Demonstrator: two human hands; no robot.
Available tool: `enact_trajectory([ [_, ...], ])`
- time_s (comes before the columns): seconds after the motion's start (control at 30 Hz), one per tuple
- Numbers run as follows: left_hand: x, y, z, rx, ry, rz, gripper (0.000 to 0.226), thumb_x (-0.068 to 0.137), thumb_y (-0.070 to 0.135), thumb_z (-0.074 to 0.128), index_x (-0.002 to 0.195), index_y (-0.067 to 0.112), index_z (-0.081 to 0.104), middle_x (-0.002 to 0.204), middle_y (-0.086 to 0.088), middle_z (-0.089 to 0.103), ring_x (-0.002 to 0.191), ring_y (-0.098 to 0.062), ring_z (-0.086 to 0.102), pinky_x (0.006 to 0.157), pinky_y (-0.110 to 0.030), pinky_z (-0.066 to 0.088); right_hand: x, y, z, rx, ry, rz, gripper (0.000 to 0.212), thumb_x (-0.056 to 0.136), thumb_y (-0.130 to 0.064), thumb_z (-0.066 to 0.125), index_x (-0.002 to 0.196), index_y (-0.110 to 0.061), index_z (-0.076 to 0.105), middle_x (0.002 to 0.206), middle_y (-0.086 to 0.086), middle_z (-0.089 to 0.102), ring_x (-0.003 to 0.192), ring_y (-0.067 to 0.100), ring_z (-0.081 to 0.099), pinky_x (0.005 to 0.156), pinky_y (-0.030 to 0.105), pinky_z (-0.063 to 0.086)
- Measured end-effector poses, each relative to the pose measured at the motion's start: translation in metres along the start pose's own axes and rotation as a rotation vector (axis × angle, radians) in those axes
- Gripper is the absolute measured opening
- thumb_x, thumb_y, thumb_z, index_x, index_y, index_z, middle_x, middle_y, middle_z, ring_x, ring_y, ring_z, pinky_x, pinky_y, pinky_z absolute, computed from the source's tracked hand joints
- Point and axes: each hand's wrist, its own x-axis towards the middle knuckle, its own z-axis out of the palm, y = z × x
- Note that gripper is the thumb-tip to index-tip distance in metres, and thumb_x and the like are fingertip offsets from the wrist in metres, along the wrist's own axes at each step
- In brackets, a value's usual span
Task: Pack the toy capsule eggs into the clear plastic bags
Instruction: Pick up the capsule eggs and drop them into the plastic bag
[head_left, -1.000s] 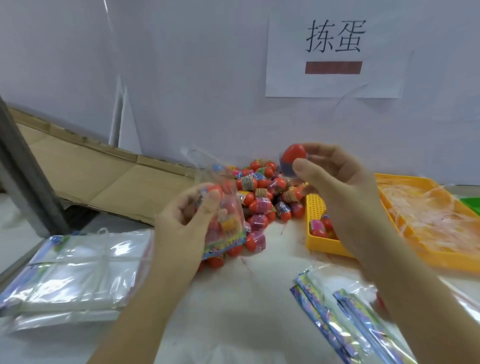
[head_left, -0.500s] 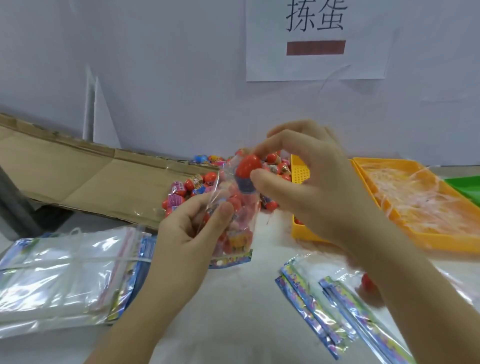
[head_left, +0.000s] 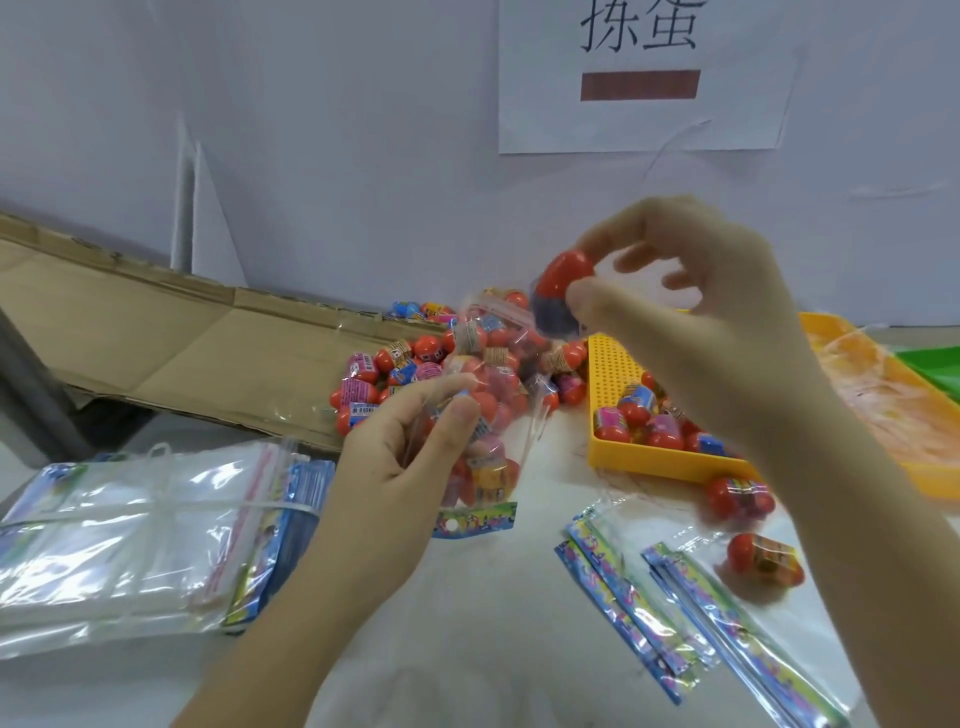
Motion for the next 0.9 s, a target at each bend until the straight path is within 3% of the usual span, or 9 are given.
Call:
enact_trajectory([
  [0.07, -0.001, 0.000, 0.000, 0.015, -0.012, -0.004, 0.044, 0.074, 0.047, 0.059, 0.108, 0.021, 0.068, 0.089, -0.001, 0.076, 0.078, -0.014, 0.074, 0.063, -0.030, 0.062, 0.002, 0.000, -0.004, 0.043, -0.045, -0.003, 0.017, 0.064, -0.052, 0.060, 0.077, -0.040, 0.061, 0.092, -0.017, 0.059, 0.091, -0.002, 0.052, 0.073, 0.012, 0.037],
  [0.2, -0.003, 0.001, 0.002, 0.043, -0.052, 0.007, 0.042, 0.076, 0.050, 0.058, 0.108, 0.025, 0.069, 0.090, -0.008, 0.074, 0.082, -0.020, 0.073, 0.064, -0.027, 0.060, 0.001, 0.001, -0.004, 0.034, -0.213, 0.012, 0.010, 0.069, -0.044, 0.061, 0.078, -0.042, 0.065, 0.098, -0.016, 0.058, 0.099, 0.000, 0.051, 0.076, 0.020, 0.035],
  [0.37, -0.004, 0.002, 0.004, -0.008, -0.051, 0.032, 0.027, 0.078, 0.042, 0.059, 0.099, 0.030, 0.071, 0.087, -0.001, 0.075, 0.078, -0.010, 0.073, 0.061, -0.019, 0.056, -0.001, 0.002, 0.003, -0.068, -0.300, 0.015, 0.017, 0.069, -0.047, 0.067, 0.084, -0.042, 0.067, 0.107, -0.015, 0.053, 0.113, 0.009, 0.047, 0.095, 0.031, 0.037],
  [0.47, -0.005, 0.003, 0.004, 0.010, -0.074, 0.034, 0.031, 0.077, 0.046, 0.058, 0.101, 0.031, 0.069, 0.087, 0.000, 0.074, 0.077, -0.009, 0.073, 0.061, -0.017, 0.056, -0.001, 0.000, 0.007, -0.066, -0.338, 0.023, 0.016, 0.069, -0.047, 0.065, 0.084, -0.043, 0.065, 0.106, -0.014, 0.053, 0.111, 0.008, 0.048, 0.096, 0.033, 0.038],
  [0.57, -0.005, 0.003, 0.006, 0.013, -0.088, 0.033, 0.038, 0.076, 0.048, 0.058, 0.106, 0.027, 0.067, 0.087, 0.006, 0.075, 0.078, -0.007, 0.073, 0.061, -0.016, 0.055, -0.003, -0.001, 0.012, -0.024, -0.364, 0.043, 0.018, 0.069, -0.049, 0.058, 0.085, -0.043, 0.065, 0.104, -0.012, 0.054, 0.105, 0.005, 0.049, 0.085, 0.026, 0.038],
  [0.7, -0.004, 0.004, 0.008, -0.059, -0.039, 0.042, 0.028, 0.076, 0.036, 0.057, 0.099, 0.025, 0.069, 0.083, 0.007, 0.075, 0.075, -0.005, 0.073, 0.057, -0.015, 0.055, -0.004, 0.003, 0.013, -0.256, -0.296, 0.018, 0.023, 0.070, -0.054, 0.055, 0.086, -0.041, 0.065, 0.110, -0.013, 0.051, 0.112, 0.011, 0.044, 0.100, 0.043, 0.033],
  [0.83, -0.006, 0.004, 0.008, -0.046, -0.034, 0.026, 0.029, 0.076, 0.041, 0.058, 0.099, 0.029, 0.070, 0.090, -0.002, 0.075, 0.076, -0.015, 0.075, 0.057, -0.023, 0.058, -0.003, 0.002, 0.007, -0.336, -0.264, 0.015, 0.036, 0.060, -0.062, 0.043, 0.078, -0.040, 0.066, 0.107, -0.020, 0.046, 0.109, 0.005, 0.039, 0.096, 0.036, 0.027],
  [0.9, -0.006, 0.004, 0.008, -0.031, -0.032, 0.015, 0.033, 0.074, 0.046, 0.058, 0.101, 0.030, 0.069, 0.090, 0.001, 0.076, 0.077, -0.016, 0.075, 0.059, -0.027, 0.060, -0.003, 0.002, 0.006, -0.326, -0.291, 0.028, 0.038, 0.063, -0.066, 0.041, 0.072, -0.040, 0.066, 0.109, -0.022, 0.047, 0.109, 0.004, 0.038, 0.098, 0.039, 0.028],
])
